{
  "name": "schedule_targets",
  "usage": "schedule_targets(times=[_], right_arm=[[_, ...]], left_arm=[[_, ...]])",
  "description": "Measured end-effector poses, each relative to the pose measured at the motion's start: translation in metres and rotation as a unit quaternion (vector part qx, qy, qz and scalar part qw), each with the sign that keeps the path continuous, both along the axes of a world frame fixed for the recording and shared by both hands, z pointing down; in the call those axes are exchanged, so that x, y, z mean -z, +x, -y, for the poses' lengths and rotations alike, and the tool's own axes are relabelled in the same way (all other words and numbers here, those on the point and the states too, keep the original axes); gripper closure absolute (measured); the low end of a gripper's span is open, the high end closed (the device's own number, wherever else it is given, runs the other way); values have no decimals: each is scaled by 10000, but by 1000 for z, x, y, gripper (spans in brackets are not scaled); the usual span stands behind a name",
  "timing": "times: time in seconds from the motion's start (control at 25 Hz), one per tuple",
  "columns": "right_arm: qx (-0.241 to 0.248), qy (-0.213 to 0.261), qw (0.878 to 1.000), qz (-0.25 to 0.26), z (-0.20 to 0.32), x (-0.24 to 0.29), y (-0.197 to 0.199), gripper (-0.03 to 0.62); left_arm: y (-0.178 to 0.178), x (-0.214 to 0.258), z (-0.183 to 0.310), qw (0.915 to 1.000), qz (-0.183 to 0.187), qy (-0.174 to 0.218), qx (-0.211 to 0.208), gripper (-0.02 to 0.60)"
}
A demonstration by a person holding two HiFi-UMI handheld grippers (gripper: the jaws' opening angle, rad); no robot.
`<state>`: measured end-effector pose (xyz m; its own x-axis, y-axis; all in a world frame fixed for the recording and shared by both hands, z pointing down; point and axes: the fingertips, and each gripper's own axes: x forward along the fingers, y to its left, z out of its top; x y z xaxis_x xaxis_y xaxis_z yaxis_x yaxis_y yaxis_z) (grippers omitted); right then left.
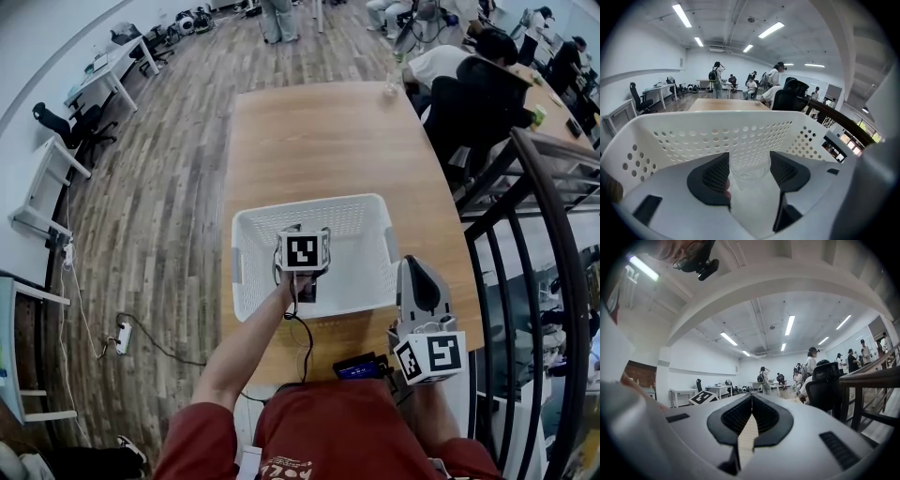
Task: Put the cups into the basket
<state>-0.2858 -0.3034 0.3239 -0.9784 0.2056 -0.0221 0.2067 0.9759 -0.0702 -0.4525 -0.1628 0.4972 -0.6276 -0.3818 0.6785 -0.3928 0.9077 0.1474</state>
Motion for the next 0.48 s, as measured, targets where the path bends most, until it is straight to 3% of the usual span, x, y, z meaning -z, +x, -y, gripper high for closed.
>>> schedule_targets(times=[0.32, 0.48], right_arm=[[-104, -72, 9999, -103, 7, -1, -3, 583], [-84, -77, 9998, -150, 4, -3, -3, 583]], left_arm=[[-4, -30, -4, 9987, -444, -83, 224, 305], [-9, -30, -1, 9989, -389, -98, 245, 305]])
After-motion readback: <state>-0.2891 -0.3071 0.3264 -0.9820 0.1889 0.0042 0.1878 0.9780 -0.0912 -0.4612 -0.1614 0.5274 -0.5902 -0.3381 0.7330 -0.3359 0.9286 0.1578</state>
